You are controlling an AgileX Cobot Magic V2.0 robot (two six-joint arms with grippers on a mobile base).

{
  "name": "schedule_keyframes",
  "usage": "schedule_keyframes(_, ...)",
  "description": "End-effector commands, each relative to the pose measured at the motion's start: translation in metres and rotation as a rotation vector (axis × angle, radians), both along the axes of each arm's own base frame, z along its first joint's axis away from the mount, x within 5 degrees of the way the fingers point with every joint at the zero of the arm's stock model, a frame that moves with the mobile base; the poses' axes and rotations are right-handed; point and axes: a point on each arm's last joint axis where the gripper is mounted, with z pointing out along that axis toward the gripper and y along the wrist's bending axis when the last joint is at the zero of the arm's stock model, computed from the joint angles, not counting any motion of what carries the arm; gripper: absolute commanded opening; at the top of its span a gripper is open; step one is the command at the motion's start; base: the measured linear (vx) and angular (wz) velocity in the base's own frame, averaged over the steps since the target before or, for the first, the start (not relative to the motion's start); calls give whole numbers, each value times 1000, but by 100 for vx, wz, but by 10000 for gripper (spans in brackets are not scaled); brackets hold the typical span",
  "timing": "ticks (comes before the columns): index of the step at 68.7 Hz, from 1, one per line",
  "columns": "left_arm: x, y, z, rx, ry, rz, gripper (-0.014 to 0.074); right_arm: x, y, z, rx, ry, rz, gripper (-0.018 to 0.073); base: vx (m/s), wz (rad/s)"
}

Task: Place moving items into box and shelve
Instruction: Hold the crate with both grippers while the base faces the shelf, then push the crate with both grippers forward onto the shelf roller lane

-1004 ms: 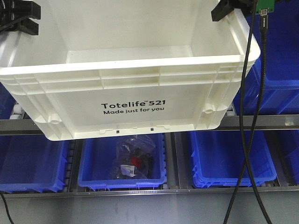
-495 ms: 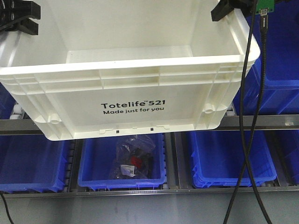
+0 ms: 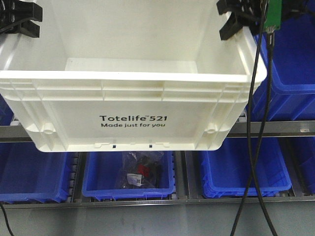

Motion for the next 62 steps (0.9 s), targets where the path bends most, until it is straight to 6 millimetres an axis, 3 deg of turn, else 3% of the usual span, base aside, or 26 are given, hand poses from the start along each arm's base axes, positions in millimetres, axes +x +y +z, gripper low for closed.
schedule_keyframes(1, -10, -9, 35, -117, -197, -33, -17, -20, 9, 43, 152, -165, 46, -11, 0, 0)
schedule_keyframes(31, -5, -5, 35, -51, -247, -15, -17, -13, 9, 49, 179, -263, 13, -11, 0, 0)
schedule_keyframes(62, 22, -4, 23, 11, -300, 4, -17, -2, 12, 62, 246, -435, -3, -11, 0, 0)
